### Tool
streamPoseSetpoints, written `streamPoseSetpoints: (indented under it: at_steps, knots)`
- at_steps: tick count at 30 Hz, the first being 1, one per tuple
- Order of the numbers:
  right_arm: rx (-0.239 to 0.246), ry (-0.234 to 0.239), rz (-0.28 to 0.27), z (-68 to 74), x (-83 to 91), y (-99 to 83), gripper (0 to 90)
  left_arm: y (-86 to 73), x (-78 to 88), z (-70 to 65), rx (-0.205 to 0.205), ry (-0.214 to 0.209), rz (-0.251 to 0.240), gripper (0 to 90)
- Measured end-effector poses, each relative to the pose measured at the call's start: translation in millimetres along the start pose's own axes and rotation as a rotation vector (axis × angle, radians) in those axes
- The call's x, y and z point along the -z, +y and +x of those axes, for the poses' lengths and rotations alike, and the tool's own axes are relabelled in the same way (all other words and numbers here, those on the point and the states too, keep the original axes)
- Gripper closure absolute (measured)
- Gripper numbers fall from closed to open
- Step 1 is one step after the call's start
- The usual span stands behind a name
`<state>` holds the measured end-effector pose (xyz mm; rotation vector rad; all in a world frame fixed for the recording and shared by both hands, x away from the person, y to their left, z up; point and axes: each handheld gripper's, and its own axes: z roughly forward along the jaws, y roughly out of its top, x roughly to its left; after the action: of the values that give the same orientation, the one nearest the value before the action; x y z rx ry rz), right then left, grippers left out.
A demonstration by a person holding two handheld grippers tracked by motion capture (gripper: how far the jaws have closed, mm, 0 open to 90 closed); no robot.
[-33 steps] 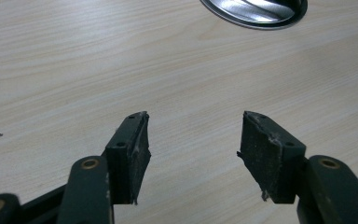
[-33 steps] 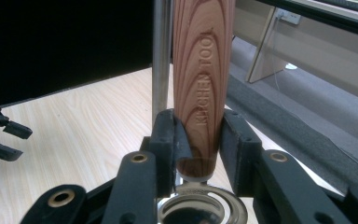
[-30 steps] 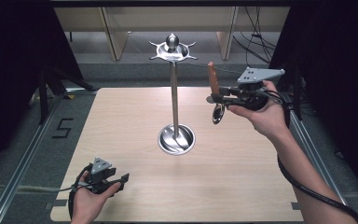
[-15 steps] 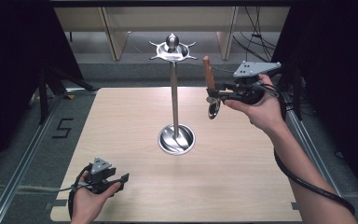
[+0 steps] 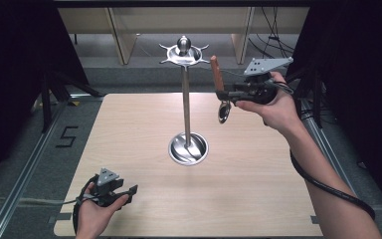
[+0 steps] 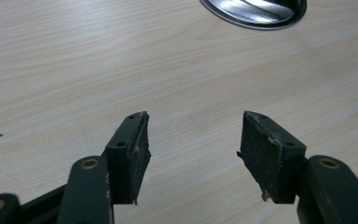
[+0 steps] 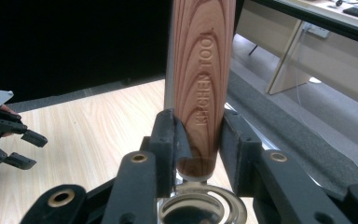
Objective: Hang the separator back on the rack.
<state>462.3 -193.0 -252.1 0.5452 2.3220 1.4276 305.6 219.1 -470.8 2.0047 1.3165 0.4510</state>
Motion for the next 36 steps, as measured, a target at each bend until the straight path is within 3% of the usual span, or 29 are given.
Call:
streamPoseSetpoints:
  at_steps: [1, 6, 14, 16, 18, 21, 24, 26, 30, 34, 35, 36]
  knots:
    - [-0.017, -0.002, -0.002, 0.8, -0.8, 0.1, 69.0, 0.0, -0.2, 0.0, 0.001, 0.001, 0.0, 41.3]
    - [-0.013, 0.031, 0.026, -2.2, -3.9, 1.9, 69.0, -0.1, -0.1, -0.1, -0.004, 0.006, -0.003, 41.3]
    - [-0.005, 0.035, 0.039, -6.7, -13.5, 6.7, 69.0, -0.1, -0.3, -0.1, -0.001, -0.001, 0.003, 41.3]
    - [-0.024, 0.043, 0.052, -5.7, -17.3, 6.9, 68.9, -0.3, -0.1, -0.2, -0.003, 0.002, 0.0, 41.2]
    - [-0.02, 0.036, 0.038, -5.1, -22.0, 5.3, 68.1, -0.6, -0.6, -1.0, 0.008, 0.009, -0.007, 41.3]
    - [-0.069, 0.012, 0.015, -1.4, -21.7, 0.2, 57.7, -0.5, 1.1, -0.9, 0.001, 0.007, -0.004, 41.3]
    - [-0.065, -0.026, 0.019, 2.7, -16.5, -10.1, 50.1, -1.1, 0.6, -1.4, 0.016, 0.008, -0.015, 41.3]
    - [-0.102, -0.043, 0.025, 8.7, -10.1, -21.6, 45.8, -0.4, 1.8, 0.3, 0.004, -0.007, -0.002, 41.4]
    - [-0.109, -0.084, 0.076, 25.6, 7.9, -61.5, 42.9, -0.6, 2.2, -0.2, 0.002, 0.006, -0.013, 41.5]
    - [-0.131, -0.087, 0.16, 46.5, 22.1, -127.1, 43.2, -0.5, 1.7, -0.6, 0.0, 0.015, -0.013, 41.6]
    - [-0.175, -0.086, 0.192, 54.7, 25.8, -144.9, 43.9, -0.5, 0.7, -2.3, 0.014, 0.02, -0.023, 41.6]
    - [-0.188, -0.09, 0.205, 60.8, 28.7, -163.1, 44.8, -0.4, 0.6, -1.9, 0.006, 0.018, -0.02, 41.6]
